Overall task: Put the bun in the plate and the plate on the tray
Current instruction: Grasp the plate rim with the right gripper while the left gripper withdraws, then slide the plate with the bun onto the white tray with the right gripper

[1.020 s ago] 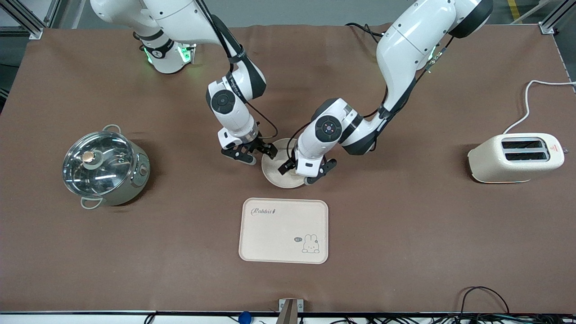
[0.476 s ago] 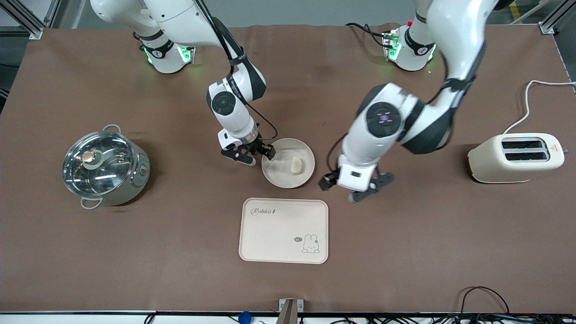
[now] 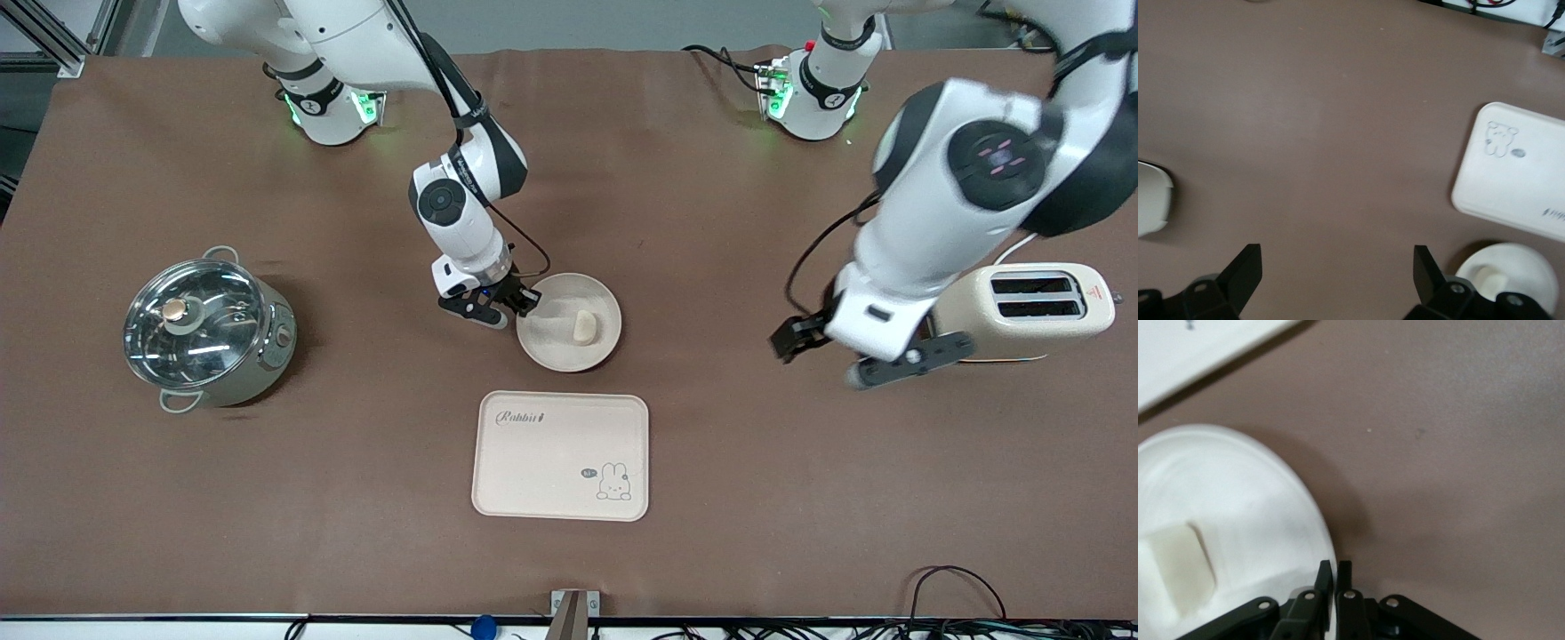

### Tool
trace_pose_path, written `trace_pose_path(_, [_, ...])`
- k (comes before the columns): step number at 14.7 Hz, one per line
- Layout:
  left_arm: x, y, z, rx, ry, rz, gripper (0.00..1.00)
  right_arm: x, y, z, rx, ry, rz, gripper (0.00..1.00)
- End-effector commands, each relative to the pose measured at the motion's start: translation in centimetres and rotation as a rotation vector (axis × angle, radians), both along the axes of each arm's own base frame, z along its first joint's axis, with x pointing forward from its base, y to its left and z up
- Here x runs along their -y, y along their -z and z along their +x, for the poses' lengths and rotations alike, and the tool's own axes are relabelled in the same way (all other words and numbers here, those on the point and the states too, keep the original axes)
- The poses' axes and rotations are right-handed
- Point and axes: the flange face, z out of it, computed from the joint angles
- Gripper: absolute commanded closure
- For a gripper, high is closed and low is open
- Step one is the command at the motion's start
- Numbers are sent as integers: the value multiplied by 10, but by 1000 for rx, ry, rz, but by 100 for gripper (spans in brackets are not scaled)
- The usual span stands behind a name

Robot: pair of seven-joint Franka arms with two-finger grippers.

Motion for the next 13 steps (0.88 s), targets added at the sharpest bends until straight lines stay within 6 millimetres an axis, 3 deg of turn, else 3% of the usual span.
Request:
trace_pose_path(1, [-43,-41,-20,-15,82,39,0,14,-56,-6,-13,39,65,100])
trace_pose_path(3, [-68,-62,-32,-32,146,27,0,31,-88,13,-56,82,100,100])
trace_pose_path(5, [-88,-76,-40,-44,201,24,0,44,-108,49,-11,134,137,100])
trace_pose_path(6, [-108,-87,-46,-38,204,15,0,48,-104,70,-7,171,150,100])
trace_pose_path(8, [-123,-94,-58,-60,227,-11,0,49,-93,114,19,215,168,100])
trace_pose_path(10, [-121,-102,-72,-87,248,-7,0,39,-64,154,39,220,161,100])
trace_pose_path(12, [-119,-111,-84,-106,253,8,0,35,-39,180,58,220,154,100])
trace_pose_path(13, [-122,-113,-90,-115,248,11,0,40,-36,190,66,229,155,100])
